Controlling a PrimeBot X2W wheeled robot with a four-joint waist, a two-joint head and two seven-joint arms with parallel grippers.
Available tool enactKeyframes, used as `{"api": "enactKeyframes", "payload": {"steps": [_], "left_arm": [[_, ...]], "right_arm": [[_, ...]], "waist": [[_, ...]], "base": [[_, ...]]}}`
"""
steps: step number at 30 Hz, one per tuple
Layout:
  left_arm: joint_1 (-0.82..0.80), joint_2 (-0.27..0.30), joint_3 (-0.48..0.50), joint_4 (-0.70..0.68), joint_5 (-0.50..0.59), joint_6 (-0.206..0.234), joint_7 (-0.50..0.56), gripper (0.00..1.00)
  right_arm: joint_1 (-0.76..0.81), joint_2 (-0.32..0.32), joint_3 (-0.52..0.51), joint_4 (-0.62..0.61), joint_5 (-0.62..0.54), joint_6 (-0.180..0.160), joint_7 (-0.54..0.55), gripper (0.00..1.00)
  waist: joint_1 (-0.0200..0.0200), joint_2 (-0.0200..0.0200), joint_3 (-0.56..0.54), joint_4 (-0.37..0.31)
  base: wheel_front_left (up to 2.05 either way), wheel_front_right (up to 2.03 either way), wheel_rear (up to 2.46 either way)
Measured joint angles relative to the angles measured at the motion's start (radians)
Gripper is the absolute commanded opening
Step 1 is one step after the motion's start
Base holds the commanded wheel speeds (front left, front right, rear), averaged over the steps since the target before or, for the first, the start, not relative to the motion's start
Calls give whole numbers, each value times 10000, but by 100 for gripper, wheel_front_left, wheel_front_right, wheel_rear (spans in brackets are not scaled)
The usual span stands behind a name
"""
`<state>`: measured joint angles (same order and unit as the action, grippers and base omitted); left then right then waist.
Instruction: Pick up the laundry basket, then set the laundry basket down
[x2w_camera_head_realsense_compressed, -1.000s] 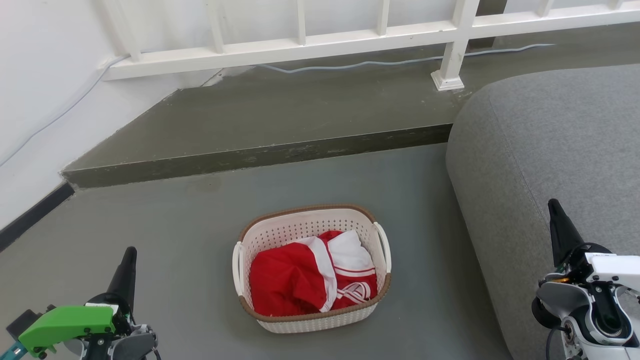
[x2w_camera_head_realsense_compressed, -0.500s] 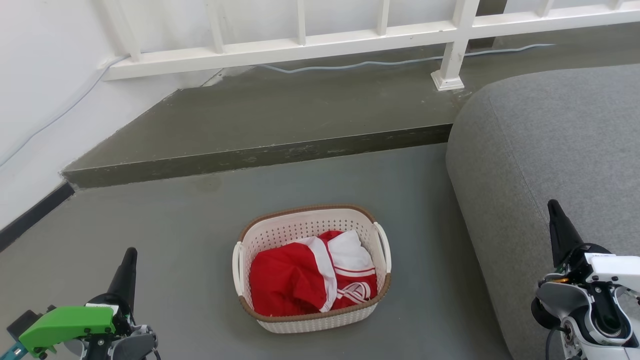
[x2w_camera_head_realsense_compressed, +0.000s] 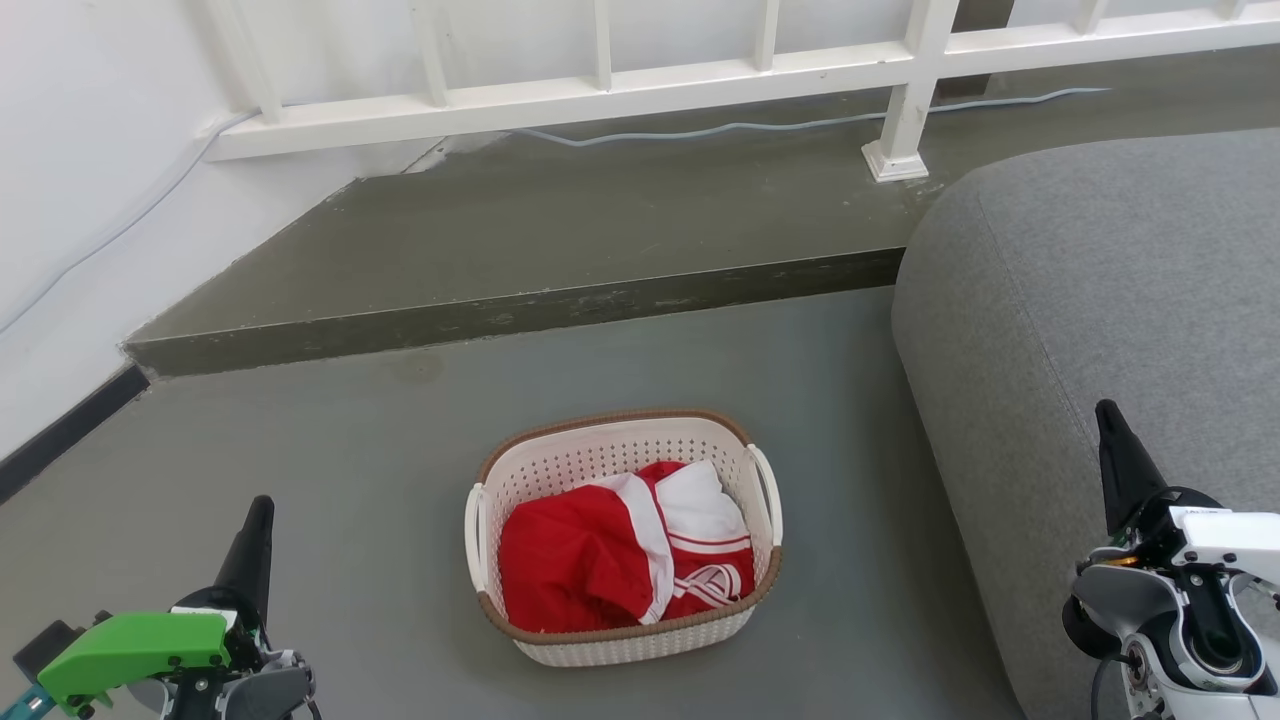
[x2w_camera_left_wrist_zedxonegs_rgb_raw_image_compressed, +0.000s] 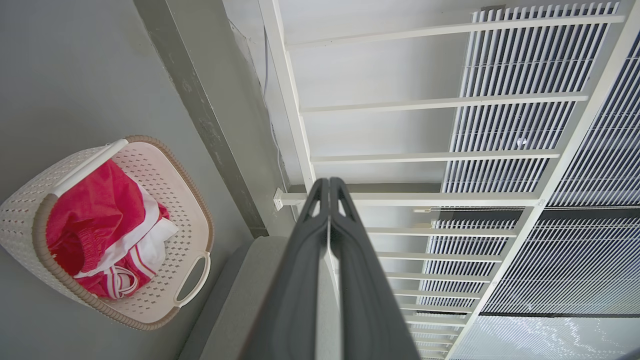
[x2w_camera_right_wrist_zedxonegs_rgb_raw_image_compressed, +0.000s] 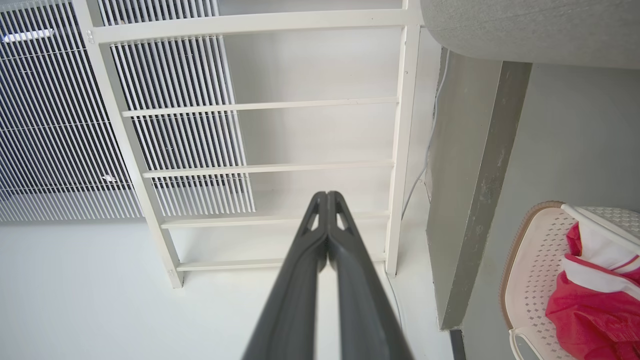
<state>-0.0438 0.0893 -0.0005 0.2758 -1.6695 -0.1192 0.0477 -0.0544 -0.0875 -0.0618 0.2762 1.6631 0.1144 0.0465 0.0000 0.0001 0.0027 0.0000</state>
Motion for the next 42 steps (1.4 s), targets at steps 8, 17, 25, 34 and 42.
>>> {"api": "enactKeyframes", "payload": {"steps": [8,17,25,34,42], "left_arm": [[-10,-4,4,8,2,0,0,0],[-29,-8,12,15,2,-8,2,0],[-36,-10,17,19,2,-8,2,0],[-90,-17,27,25,2,-8,42,0],[-115,-27,35,29,2,-10,42,0]], "right_arm": [[-1,2,-8,8,0,0,42,0],[-3,4,-12,25,-2,0,75,0],[-3,4,-17,36,-2,15,75,0],[-4,8,-21,40,-2,17,75,0],[-5,13,-27,44,-2,36,75,0]], "waist": [[0,0,-1,0],[0,0,-1,0],[0,0,-1,0],[0,0,-2,0],[0,0,-2,0]], "base": [[0,0,0],[0,0,0],[0,0,0],[0,0,0],[0,0,0]]}}
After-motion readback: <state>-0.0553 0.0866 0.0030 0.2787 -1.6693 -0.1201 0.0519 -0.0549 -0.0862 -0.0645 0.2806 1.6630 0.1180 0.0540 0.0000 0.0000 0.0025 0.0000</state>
